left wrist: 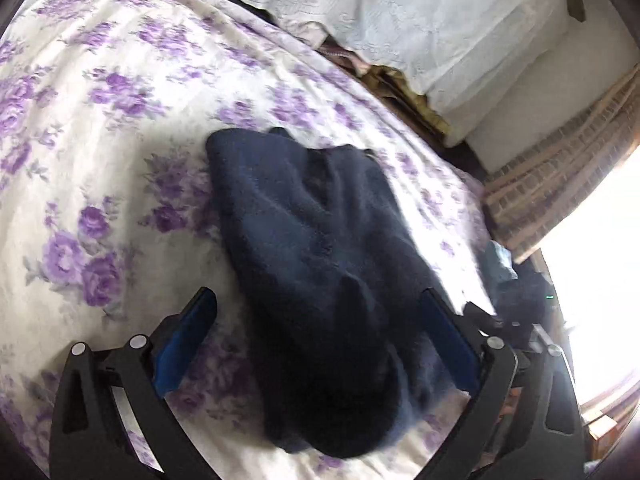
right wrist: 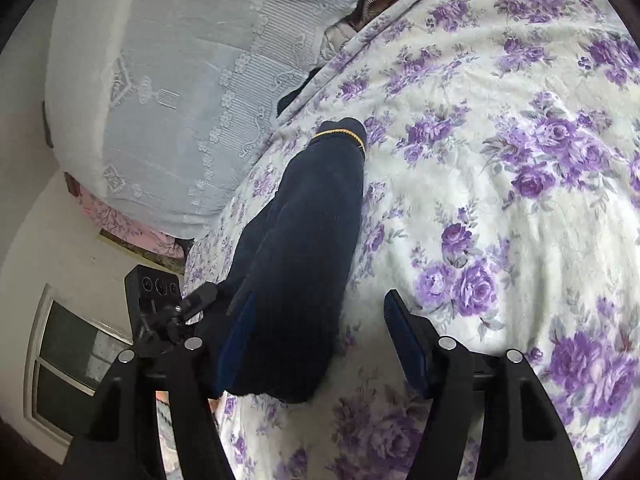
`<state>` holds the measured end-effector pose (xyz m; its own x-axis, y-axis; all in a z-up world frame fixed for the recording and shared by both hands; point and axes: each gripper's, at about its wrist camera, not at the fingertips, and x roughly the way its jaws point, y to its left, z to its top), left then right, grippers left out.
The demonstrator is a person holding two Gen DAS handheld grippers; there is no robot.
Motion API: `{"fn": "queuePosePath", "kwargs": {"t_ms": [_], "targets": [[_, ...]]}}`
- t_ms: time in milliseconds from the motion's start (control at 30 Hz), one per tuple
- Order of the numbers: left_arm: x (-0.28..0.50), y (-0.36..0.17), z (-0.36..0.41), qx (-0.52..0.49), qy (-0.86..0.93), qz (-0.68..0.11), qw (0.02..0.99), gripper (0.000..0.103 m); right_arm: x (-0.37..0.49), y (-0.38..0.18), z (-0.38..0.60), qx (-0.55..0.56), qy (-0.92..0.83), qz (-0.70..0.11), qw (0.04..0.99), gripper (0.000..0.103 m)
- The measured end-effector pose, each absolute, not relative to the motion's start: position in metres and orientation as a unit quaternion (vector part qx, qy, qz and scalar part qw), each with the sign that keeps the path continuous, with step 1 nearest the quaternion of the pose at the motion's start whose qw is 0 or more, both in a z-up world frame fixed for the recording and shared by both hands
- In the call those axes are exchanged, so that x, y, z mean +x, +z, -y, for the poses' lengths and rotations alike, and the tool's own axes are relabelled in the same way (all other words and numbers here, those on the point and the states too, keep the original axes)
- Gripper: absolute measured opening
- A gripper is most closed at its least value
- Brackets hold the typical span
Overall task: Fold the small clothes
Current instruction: 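Lift the navy bundle with the right gripper and carry it across the bed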
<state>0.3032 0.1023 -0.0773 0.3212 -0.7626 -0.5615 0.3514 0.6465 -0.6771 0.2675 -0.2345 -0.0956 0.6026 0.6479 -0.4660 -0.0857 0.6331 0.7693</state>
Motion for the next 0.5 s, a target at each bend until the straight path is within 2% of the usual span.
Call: {"fn": "queuePosePath", "kwargs": {"t_ms": [100,200,367,500], "targets": [[0.304,-0.087,-0.097,-0.25,-0.399,-0.486,0.736,0.098,0.272,-0.094,0.227,0.363,0.236,-0.394,0.811,0.068],[0.301,-0.091,-0.089,-0.227,-0.392,-0.501,0.737,0.098,0.284,-0.097,0.219,0.364,0.248,-0.404,0.801,0.069],[0.302,-0.092,-0.081,-0.229,-0.399,-0.494,0.738,0.098,0.331,-0.105,0.203,0.389,0.271,-0.429,0.769,0.069],[0.307,-0.093,-0.074,-0.245,-0.42,-0.482,0.729,0.098,0.356,-0.101,0.186,0.37,0.258,-0.443,0.774,0.075]]}}
